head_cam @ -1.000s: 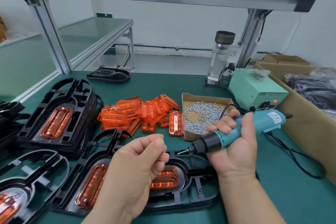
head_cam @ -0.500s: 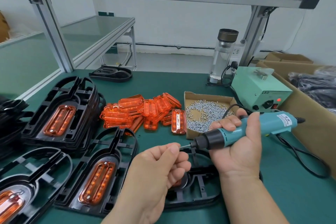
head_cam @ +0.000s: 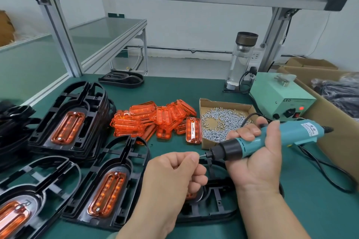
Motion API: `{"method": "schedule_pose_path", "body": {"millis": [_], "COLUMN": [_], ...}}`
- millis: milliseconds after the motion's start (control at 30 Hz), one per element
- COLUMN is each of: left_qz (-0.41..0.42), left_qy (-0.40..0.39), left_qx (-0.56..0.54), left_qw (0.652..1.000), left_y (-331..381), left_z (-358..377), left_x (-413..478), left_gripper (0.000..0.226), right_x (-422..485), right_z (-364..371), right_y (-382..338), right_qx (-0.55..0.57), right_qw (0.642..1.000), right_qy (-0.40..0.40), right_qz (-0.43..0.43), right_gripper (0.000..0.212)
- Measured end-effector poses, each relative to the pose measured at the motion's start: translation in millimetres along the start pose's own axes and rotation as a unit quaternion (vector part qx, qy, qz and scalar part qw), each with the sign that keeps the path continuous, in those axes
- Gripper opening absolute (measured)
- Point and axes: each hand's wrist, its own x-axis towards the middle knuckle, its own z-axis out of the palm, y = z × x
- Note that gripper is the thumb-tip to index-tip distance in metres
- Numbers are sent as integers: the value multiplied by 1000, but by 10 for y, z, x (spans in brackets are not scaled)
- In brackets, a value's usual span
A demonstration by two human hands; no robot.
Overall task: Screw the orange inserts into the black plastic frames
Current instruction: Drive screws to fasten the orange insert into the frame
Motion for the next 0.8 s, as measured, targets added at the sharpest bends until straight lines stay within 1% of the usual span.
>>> {"method": "schedule_pose_path", "body": {"millis": [133, 267, 300, 367, 433, 467, 500, 533, 567, 600, 633, 733, 800], "left_qz": [18, 52, 69, 119, 184, 212, 232, 246, 258, 266, 269, 261, 254], "left_qy": [3, -8, -7, 15, 48, 47, 28, -1, -32, -56, -71, -78, -85], "left_qx": [37, 85, 109, 187, 303, 373, 451, 529, 591, 632, 652, 653, 661], "left_qw": [999, 995, 992, 975, 934, 902, 861, 812, 764, 726, 705, 706, 700], "left_y": [22, 69, 81, 90, 133, 158, 178, 187, 168, 138, 103, -5, -49], "left_z": [-26, -69, -102, -216, -349, -402, -438, -450, -451, -440, -419, -409, -435], "left_x": [18, -1, -3, 4, -8, -18, -18, -12, 0, 0, 5, 48, 106], "left_gripper": [17, 5, 5, 12, 12, 9, 10, 15, 20, 22, 22, 23, 24], "right_x": [-5, 0, 4, 16, 29, 35, 36, 35, 29, 22, 12, -17, -29], "right_z": [2, -8, -14, -28, -42, -46, -48, -47, -42, -34, -24, 1, 8], "right_y": [7, -26, -44, -81, -107, -114, -118, -120, -122, -124, -129, -137, -136], "right_qx": [-1, 4, 5, -1, -16, -27, -42, -58, -74, -91, -106, -135, -151], "right_qw": [1000, 1000, 1000, 1000, 1000, 999, 999, 998, 997, 995, 994, 990, 988], "right_qy": [2, 1, 1, 1, 6, 9, 14, 19, 23, 26, 25, 5, -10], "right_qz": [1, -1, -4, -14, -18, -18, -16, -16, -17, -21, -26, -33, -32], "right_gripper": [19, 18, 18, 18, 17, 17, 17, 18, 19, 21, 21, 20, 19]}}
